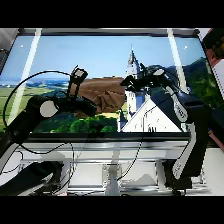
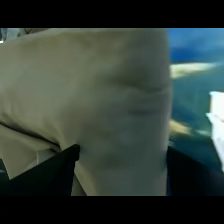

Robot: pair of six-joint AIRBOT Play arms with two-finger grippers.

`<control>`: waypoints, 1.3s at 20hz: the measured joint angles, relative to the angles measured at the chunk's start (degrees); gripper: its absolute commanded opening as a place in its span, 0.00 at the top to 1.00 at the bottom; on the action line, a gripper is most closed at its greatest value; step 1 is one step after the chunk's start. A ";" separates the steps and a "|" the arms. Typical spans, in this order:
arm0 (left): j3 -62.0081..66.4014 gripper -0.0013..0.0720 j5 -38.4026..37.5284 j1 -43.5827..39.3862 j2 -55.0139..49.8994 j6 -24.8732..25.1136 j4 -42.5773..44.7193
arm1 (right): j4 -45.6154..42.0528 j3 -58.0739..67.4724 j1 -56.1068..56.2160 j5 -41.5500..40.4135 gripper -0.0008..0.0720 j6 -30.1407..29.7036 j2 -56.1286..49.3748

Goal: Fold the clothes and pants, and hang the long-sleeved shirts on hangers.

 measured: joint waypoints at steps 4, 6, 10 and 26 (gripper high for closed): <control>0.00 0.93 1.38 0.00 0.09 -0.02 0.00 | -1.55 0.42 3.45 0.52 0.18 2.36 -0.35; 0.00 0.93 1.77 0.00 0.09 -0.02 0.00 | -2.25 0.48 5.73 0.37 0.25 3.13 -0.42; 0.00 0.93 1.97 0.00 0.07 -0.02 0.02 | -4.57 0.48 10.54 -0.74 0.88 3.93 -0.61; 0.00 0.93 7.30 0.04 12.09 0.17 10.60 | -7.37 0.52 -2.62 8.00 0.97 -4.92 17.86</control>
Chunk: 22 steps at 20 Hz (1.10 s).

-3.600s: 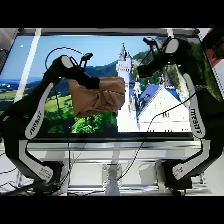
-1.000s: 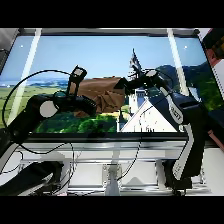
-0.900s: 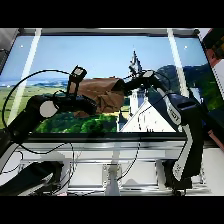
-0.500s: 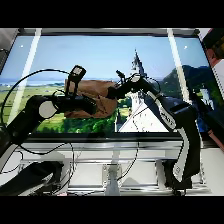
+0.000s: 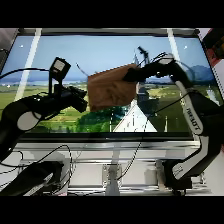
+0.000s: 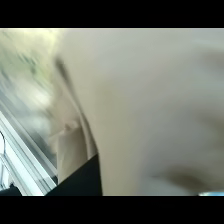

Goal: Fold the clothes and pants, and hang the long-sleeved shirts on hangers.

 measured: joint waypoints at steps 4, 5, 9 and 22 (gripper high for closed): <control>0.00 0.93 2.71 0.00 5.03 -0.02 2.78 | 0.00 0.00 -11.82 7.08 0.97 -0.22 7.61; 0.00 0.93 3.37 0.00 5.99 -0.02 3.67 | -0.04 0.00 -15.28 8.96 0.97 -0.17 9.55; 0.00 0.93 4.66 0.00 8.87 0.00 8.48 | -0.07 0.00 -30.05 14.36 0.97 0.70 16.68; 0.00 0.93 5.14 0.00 10.10 0.00 16.87 | -6.60 0.00 -83.34 24.22 0.97 -2.27 24.20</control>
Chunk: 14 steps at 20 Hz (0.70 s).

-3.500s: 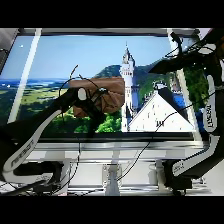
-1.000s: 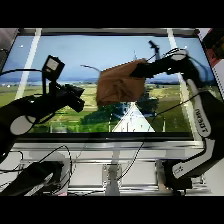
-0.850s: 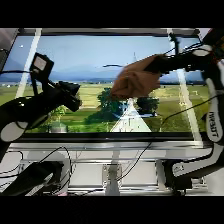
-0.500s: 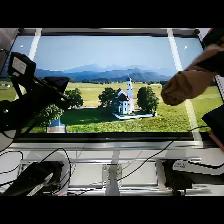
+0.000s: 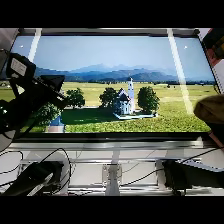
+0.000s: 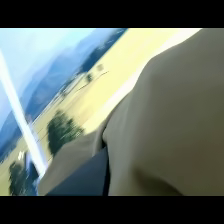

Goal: Fold the clothes and pants, and hang the long-sleeved shirts on hangers.

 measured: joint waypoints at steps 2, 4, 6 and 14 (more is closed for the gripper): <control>0.00 0.93 0.00 0.00 -0.02 0.00 1.33 | -1.27 0.00 -5.29 -1.99 0.97 -2.16 -0.96; 0.00 0.93 0.02 0.00 -0.04 0.00 2.12 | -3.52 0.00 -8.83 -3.17 0.97 -5.42 -2.12; 0.00 0.93 0.02 0.00 -0.04 0.00 2.58 | -8.68 0.00 -10.93 -4.72 0.97 -8.66 -3.10; 0.00 0.93 0.28 0.00 -0.04 0.00 3.15 | -26.01 0.02 -13.00 -20.68 0.05 -13.07 -4.52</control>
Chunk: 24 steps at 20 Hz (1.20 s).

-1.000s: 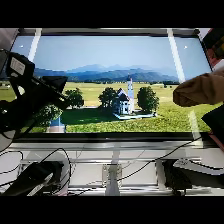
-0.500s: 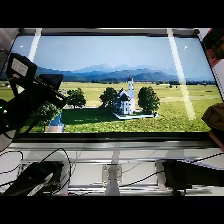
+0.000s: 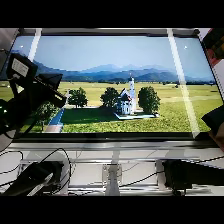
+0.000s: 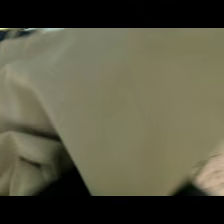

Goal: Fold the clothes and pants, and hang the long-sleeved shirts on hangers.

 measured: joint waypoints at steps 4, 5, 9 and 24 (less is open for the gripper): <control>0.00 0.93 0.11 0.00 0.00 0.00 0.02 | -2.34 -0.07 -0.07 -2.99 0.05 0.61 -0.48; 0.00 0.93 0.13 0.00 0.00 -0.02 0.02 | -2.47 -0.07 -0.07 -3.54 0.05 0.85 -0.50; 0.00 0.93 0.13 0.00 0.00 -0.02 0.04 | -0.02 -0.07 0.07 -4.85 0.64 1.27 -0.55; 0.00 0.93 3.76 21.40 -3.76 -26.40 9.68 | 16.04 0.00 51.39 -4.61 0.97 3.87 4.31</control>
